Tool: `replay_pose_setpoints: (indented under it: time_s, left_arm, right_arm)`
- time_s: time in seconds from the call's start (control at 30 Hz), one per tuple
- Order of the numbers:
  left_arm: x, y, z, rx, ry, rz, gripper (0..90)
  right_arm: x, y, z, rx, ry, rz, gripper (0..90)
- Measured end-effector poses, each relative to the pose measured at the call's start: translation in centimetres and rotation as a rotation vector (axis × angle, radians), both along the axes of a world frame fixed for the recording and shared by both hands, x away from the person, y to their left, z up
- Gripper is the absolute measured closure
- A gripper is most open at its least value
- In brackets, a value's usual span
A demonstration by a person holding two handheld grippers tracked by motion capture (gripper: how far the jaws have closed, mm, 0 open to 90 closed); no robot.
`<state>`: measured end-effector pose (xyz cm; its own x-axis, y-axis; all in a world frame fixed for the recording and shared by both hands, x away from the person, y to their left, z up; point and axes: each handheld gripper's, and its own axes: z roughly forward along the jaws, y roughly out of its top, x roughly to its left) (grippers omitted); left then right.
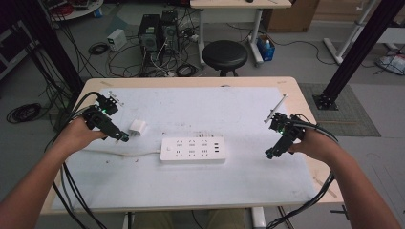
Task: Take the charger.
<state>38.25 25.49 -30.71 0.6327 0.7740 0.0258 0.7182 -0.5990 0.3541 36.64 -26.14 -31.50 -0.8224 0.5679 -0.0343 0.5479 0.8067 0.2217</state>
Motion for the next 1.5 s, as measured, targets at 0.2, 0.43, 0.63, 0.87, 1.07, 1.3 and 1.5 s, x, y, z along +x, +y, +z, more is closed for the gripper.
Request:
replay_pose_setpoints:
  time_s: [0.2, 0.43, 0.63, 0.87, 1.07, 1.3, 1.5]
  left_arm:
    - [-0.1, 0.1, 0.1, -0.005, -0.004, 0.018, 6.5]
    - [-0.1, 0.4, 0.5, -0.032, -0.023, 0.065, 6.4]
    - [0.6, -0.1, 0.5, -0.039, -0.036, 0.095, 6.4]
    - [1.7, -0.6, -0.1, -0.036, -0.053, 0.166, 6.4]
    - [3.2, -0.6, -1.2, -0.042, -0.032, 0.212, 6.4]
    - [5.1, -1.0, -2.7, -0.057, -0.032, 0.281, 6.5]
    - [6.5, -1.1, -4.4, -0.064, -0.018, 0.321, 6.5]
  right_arm:
    - [0.0, 0.1, 0.1, 0.000, -0.007, 0.004, 0.8]
    - [-0.3, 0.2, 0.4, -0.008, -0.024, 0.006, 0.8]
    - [-0.1, 0.4, 1.0, 0.016, -0.042, -0.001, 0.8]
    - [0.4, 0.8, 1.5, 0.021, -0.052, 0.005, 0.8]
    - [0.5, 0.9, 1.4, 0.022, -0.043, 0.012, 0.8]
    - [0.6, 1.0, 1.3, 0.030, -0.033, 0.009, 0.8]
    - [0.8, 1.0, 1.2, 0.034, -0.029, 0.010, 0.8]
